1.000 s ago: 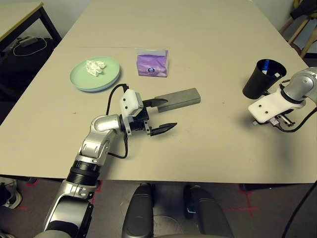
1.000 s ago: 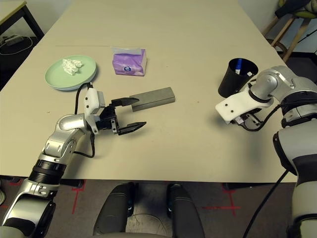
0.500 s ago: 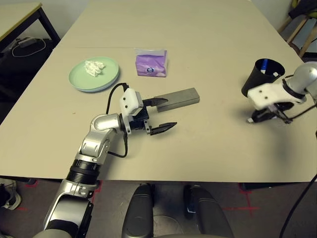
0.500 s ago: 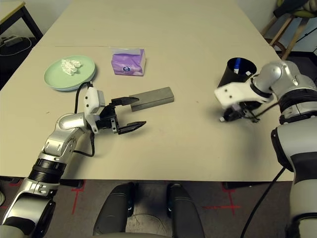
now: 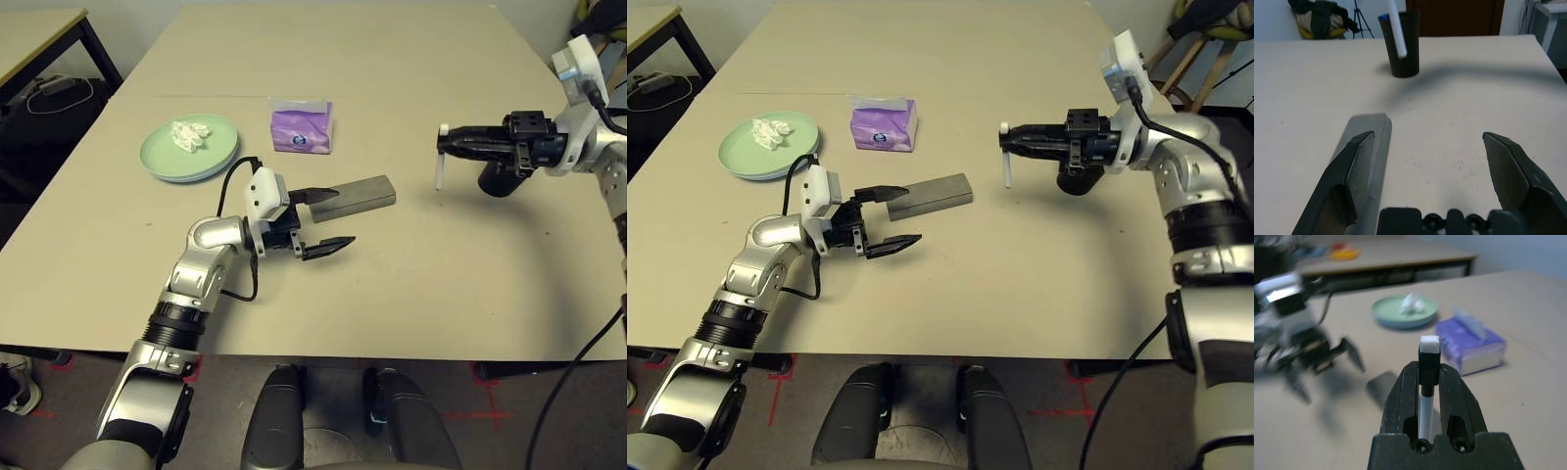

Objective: Organize and tidy the items on the table.

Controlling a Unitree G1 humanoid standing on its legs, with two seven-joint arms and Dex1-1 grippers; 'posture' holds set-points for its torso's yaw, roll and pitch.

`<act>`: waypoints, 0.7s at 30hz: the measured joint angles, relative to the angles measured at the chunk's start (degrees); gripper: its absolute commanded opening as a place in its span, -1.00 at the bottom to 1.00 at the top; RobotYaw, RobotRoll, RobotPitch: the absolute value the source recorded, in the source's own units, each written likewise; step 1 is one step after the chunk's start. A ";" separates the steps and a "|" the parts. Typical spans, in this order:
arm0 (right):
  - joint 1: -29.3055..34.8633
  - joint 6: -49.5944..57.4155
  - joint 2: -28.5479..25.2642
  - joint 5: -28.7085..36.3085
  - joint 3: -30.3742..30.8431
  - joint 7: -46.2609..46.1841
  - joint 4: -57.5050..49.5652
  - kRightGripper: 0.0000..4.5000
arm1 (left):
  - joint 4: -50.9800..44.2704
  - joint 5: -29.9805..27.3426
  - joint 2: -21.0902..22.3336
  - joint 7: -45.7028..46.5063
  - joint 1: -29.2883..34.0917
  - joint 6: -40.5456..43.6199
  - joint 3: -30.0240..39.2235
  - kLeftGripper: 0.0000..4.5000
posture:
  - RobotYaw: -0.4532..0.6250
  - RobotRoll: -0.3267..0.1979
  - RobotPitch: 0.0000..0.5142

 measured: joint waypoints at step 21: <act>2.21 -5.09 12.08 -4.70 -14.08 -41.21 -9.55 -0.82 | 6.21 -0.18 -1.46 0.92 -5.08 -1.62 1.87 1.00 | 0.04 0.25 -0.74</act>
